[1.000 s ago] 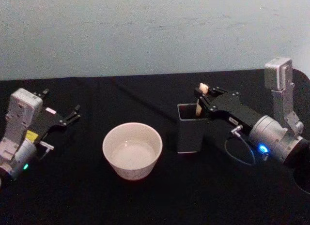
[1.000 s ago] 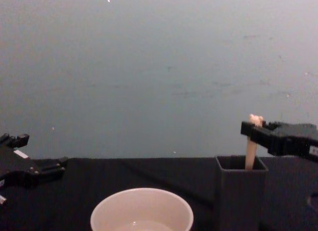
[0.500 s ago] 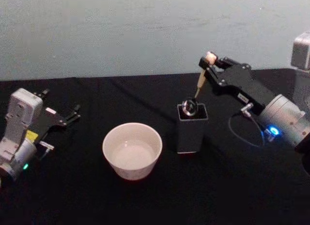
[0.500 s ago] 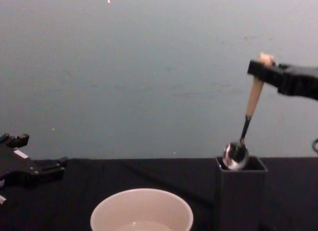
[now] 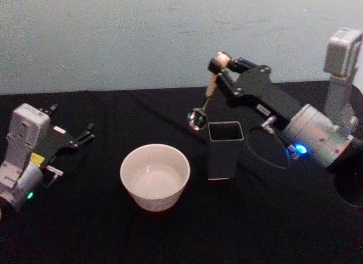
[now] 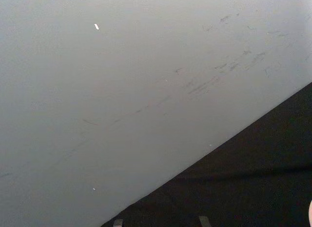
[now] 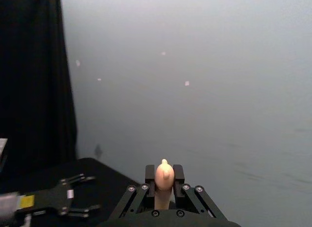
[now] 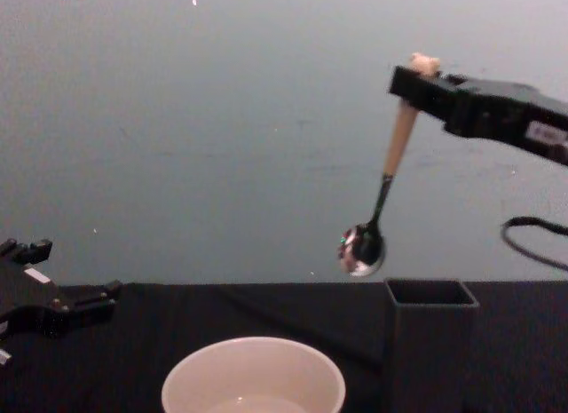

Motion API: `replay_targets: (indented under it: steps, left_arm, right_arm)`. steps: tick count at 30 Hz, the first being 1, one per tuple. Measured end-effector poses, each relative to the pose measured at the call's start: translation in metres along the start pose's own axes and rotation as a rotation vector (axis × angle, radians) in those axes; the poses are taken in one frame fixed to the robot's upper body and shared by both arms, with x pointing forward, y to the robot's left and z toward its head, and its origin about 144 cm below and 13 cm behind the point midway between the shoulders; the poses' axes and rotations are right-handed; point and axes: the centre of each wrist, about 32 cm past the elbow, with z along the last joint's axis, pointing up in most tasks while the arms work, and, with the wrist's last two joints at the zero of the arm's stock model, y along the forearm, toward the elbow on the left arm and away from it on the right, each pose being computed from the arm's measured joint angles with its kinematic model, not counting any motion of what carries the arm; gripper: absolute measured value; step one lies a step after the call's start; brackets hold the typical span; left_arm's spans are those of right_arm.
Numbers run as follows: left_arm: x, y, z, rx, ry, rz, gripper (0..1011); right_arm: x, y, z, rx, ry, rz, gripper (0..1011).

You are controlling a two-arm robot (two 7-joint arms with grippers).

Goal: Pick up the stirring spoon with one hand, stir inside the cup, then place it back in its original position.

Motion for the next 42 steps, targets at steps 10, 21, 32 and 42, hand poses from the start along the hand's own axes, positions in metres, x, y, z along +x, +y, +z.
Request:
replay_targets:
  steps: [10,21,32,42]
  left_arm:
    - [0.000,0.000,0.000,0.000,0.000,0.000,1001]
    - [0.000,0.000,0.000,0.000,0.000,0.000,1001]
    - [0.000,0.000,0.000,0.000,0.000,0.000,1001]
    - [0.000,0.000,0.000,0.000,0.000,0.000,1001]
  right_arm:
    - [-0.024,0.022,-0.027,-0.037,0.000,0.124,212]
    - [-0.035,0.032,-0.065,-0.058,-0.018,0.159,212]
    - [-0.036,0.039,-0.093,-0.045,-0.040,0.181,212]
    - [-0.038,0.043,-0.108,-0.040,-0.071,0.198,212]
